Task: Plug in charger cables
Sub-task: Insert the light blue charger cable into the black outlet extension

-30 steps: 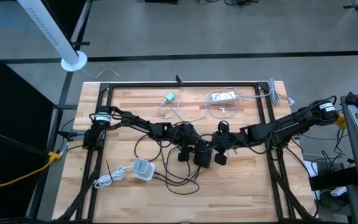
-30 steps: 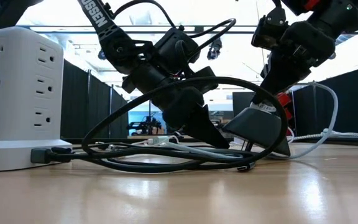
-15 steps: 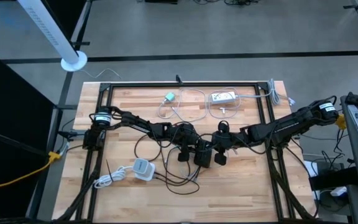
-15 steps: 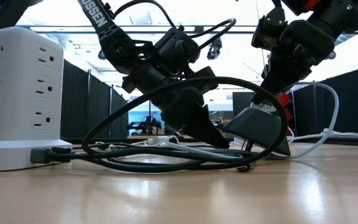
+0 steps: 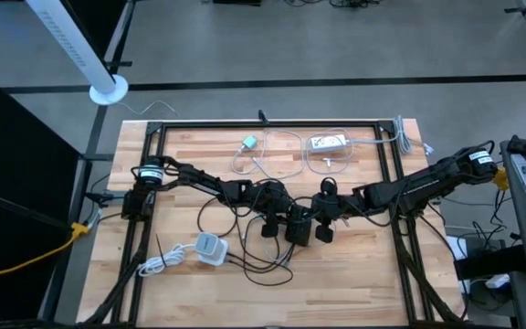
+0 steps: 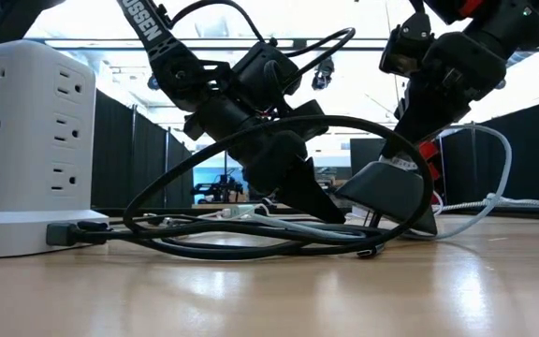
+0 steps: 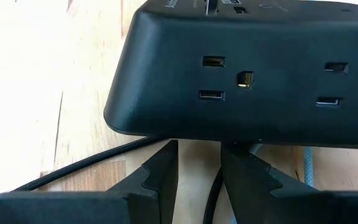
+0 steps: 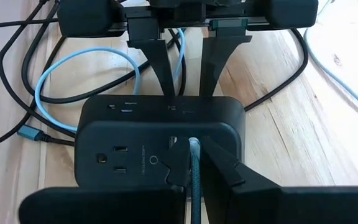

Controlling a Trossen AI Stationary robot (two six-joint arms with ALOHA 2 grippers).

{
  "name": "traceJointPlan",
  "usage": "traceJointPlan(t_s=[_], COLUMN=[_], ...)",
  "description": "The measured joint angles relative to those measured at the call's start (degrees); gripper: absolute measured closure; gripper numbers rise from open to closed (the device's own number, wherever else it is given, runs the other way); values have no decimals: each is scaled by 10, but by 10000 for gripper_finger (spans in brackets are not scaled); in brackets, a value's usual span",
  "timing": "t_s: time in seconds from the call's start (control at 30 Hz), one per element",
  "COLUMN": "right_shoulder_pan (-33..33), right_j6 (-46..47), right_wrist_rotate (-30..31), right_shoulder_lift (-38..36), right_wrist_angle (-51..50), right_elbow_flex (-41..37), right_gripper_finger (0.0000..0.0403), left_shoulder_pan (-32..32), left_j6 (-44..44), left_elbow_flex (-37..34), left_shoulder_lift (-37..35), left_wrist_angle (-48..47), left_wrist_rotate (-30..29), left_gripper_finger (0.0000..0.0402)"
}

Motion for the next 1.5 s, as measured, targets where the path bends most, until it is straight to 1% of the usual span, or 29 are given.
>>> traceJointPlan(t_s=[0.23,0.5,0.93,1.07,1.13,1.37,1.5], right_shoulder_pan=[0,0,0,0,0,0,3], right_j6=[-18,-18,-32,-36,-42,-50,-74], right_wrist_rotate=[1,-9,-13,-16,-21,-19,-16], right_shoulder_lift=[4,53,52,54,54,41,28], right_wrist_angle=[9,49,40,-2,-40,-139,-198], right_elbow_flex=[0,2,5,30,48,130,195], right_gripper_finger=[394,394,394,390,367,242,190], left_shoulder_pan=[0,0,0,0,0,0,0], left_j6=[0,0,0,0,0,0,0], left_elbow_flex=[0,-1,-1,-1,-1,-1,-1], left_shoulder_lift=[0,0,1,-3,-8,-13,-19], left_wrist_angle=[0,0,1,-7,-8,-19,-44], left_wrist_rotate=[0,1,1,0,-1,-1,-1], left_gripper_finger=[299,299,299,299,299,299,299])
